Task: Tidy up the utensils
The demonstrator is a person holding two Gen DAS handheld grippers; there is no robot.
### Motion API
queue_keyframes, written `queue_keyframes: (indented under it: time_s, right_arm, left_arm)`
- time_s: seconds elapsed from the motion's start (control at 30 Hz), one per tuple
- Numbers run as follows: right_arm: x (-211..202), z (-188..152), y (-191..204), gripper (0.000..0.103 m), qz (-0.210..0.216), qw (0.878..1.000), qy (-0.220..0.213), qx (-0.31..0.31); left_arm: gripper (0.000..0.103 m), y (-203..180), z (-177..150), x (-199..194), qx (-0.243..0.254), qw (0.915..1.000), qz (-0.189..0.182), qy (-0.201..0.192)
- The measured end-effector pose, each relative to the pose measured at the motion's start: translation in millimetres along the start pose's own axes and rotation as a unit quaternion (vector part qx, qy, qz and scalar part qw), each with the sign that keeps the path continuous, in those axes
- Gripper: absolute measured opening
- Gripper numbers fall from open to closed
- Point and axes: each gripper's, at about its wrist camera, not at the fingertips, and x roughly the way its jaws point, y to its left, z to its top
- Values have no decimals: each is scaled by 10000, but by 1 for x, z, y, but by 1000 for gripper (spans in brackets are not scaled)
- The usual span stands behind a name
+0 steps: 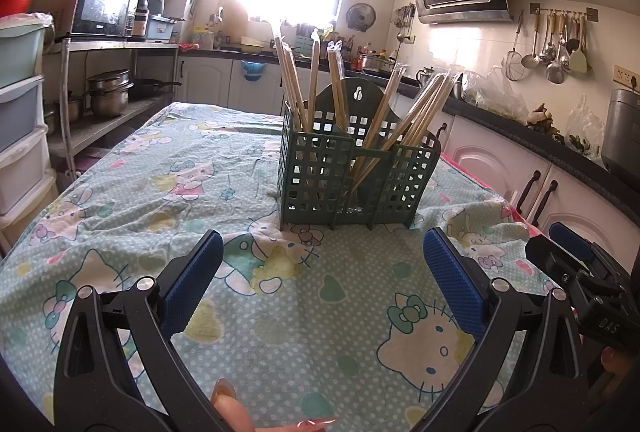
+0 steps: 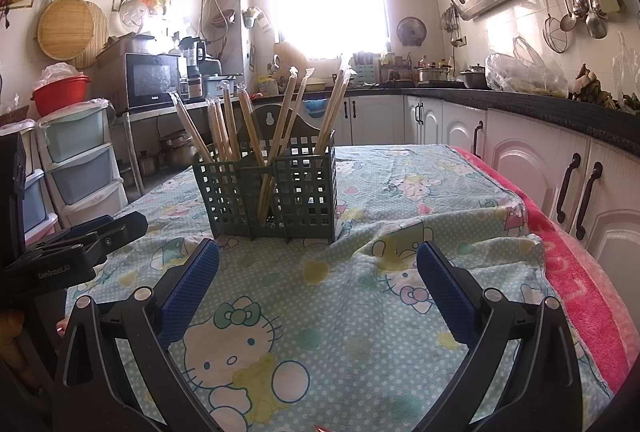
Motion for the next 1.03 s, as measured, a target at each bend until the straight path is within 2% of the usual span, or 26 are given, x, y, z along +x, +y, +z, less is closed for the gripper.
queue_keyframes:
  time_s: [0.37,0.7,0.87,0.9,0.97,1.03]
  right_arm:
    - [0,0,0,96,-4,10000,-1,1]
    - [1,2,-7,96,-107,9999,26,108]
    - [3,15,-29,96,-318,9991,129,231]
    - [7,20,-40,96,-383,9984,238,353]
    - [25,27,-63,96,-689,9935,752,498]
    - [57,29,-94,96,-1189,9798,1507,551]
  left_arm:
    - [92,-1,-1,1,18,10000,20,29]
    - [92,2,0,9,-100,9996,50,267]
    - [92,17,8,13,-284,9978,267,544]
    - [92,24,12,16,-309,9968,340,660]
    - [92,46,22,27,-271,9917,774,987]
    - [92,77,31,45,-315,9815,1312,1362]
